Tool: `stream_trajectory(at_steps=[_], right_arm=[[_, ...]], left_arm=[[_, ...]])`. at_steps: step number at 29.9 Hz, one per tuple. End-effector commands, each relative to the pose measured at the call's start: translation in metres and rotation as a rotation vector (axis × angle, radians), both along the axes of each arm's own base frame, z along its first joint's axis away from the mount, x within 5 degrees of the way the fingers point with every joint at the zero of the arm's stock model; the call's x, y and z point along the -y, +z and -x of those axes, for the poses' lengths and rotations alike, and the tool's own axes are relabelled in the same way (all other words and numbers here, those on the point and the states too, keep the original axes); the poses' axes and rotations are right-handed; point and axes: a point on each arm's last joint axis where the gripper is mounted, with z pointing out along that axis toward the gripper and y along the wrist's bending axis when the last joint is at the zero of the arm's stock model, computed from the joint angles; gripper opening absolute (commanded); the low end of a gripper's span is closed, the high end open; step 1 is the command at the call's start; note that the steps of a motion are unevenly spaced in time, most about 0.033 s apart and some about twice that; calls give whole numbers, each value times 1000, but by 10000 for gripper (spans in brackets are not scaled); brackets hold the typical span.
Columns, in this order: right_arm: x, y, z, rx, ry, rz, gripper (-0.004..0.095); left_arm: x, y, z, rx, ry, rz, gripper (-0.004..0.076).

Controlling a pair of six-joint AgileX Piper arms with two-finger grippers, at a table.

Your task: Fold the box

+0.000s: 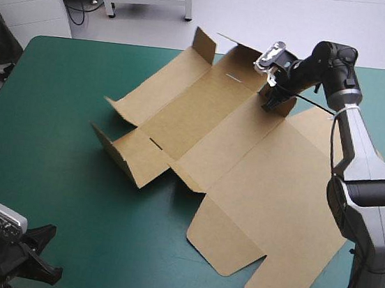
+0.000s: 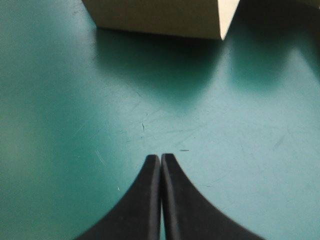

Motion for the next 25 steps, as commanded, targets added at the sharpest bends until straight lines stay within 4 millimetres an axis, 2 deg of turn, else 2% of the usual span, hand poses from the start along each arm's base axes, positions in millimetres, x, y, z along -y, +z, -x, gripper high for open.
stream_trajectory(at_steps=[1,7,14,19,25], right_arm=[[-25,62,28,191,134,-29,-24],[-70,62,46,243,358,34,-24],[-105,61,61,310,527,71,-24],[-121,61,67,337,595,51,-24],[-129,54,64,335,603,-3,-23]], left_arm=[[2,13,-3,62,-3,42,-32],[2,13,-3,62,-3,42,-32],[2,13,-3,62,-3,42,-32],[2,13,-3,62,-3,42,-32],[2,13,-3,62,-3,42,-32]])
